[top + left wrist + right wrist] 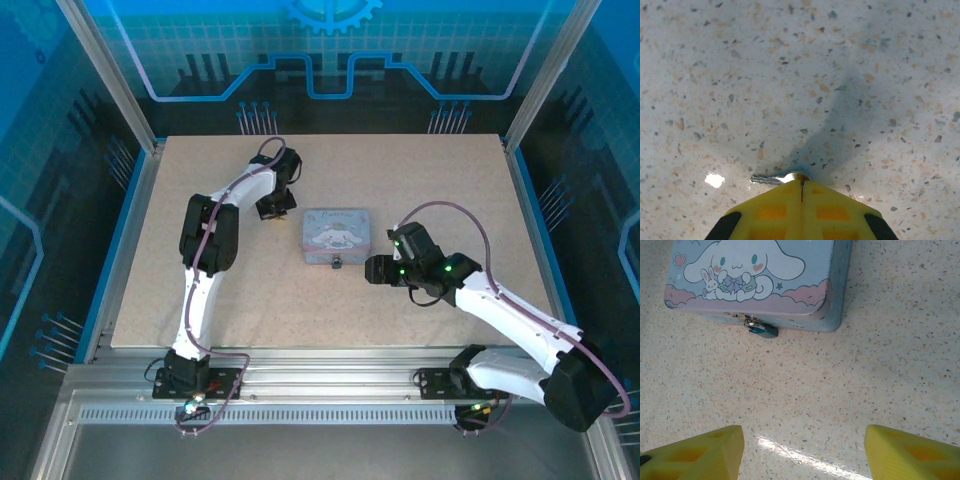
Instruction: Unlock the padlock with the key
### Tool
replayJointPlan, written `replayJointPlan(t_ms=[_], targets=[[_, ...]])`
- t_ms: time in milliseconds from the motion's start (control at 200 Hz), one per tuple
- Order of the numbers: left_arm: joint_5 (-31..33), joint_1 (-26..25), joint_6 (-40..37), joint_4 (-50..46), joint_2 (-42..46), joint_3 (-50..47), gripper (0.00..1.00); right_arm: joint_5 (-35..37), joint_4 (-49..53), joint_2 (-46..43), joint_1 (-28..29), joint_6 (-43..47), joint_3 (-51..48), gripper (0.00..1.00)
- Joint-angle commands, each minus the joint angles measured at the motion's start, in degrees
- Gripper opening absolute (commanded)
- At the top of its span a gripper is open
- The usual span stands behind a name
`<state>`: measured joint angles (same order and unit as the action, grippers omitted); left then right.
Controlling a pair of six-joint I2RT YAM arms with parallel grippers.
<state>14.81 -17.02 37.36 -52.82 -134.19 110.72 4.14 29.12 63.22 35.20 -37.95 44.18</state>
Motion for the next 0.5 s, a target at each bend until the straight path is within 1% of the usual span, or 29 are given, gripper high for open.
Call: replayJointPlan(t_ms=[0,250,495], targets=[[-0.1,0.5,-0.6,-1.2,1.8,-2.1,0.00,0.6,0.4,-0.1,0.7,-0.7,-0.2,0.66],[-2.1,0.4,-2.5,2.3,12.3,-8.2,0.00,0.2,-0.4,0.5,0.6,-0.8,-0.2,0.66],[-7.8,0.0,-2.8,5.8,24.3,-14.9,0.00,-1.0,-1.7,0.9,0.7,-0.8,0.4,0.66]])
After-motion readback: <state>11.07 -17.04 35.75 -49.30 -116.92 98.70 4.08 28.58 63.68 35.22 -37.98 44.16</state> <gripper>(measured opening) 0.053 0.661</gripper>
